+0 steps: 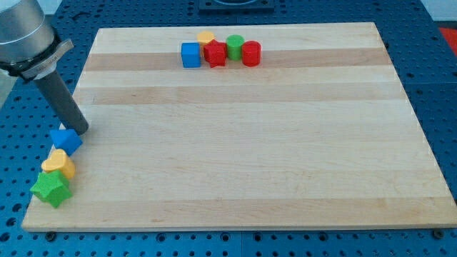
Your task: Slide red circle closer to the green star
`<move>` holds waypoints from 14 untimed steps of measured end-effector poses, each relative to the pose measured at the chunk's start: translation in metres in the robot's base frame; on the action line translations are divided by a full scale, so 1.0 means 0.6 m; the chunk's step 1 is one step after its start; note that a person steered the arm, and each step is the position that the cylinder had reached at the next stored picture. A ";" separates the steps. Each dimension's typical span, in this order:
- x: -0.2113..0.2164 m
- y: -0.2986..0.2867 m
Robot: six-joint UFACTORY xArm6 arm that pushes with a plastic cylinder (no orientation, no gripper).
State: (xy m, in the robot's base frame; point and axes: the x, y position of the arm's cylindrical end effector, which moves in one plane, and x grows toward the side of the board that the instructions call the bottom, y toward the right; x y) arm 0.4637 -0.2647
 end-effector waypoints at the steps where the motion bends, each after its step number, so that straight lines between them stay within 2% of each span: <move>1: 0.003 0.000; 3: -0.048 0.007; 5: -0.089 0.302; 7: -0.189 0.583; 8: -0.275 0.660; 9: -0.345 0.657; 10: -0.357 0.584; 13: -0.208 0.391; 14: -0.214 0.387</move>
State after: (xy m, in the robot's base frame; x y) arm 0.3354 -0.0324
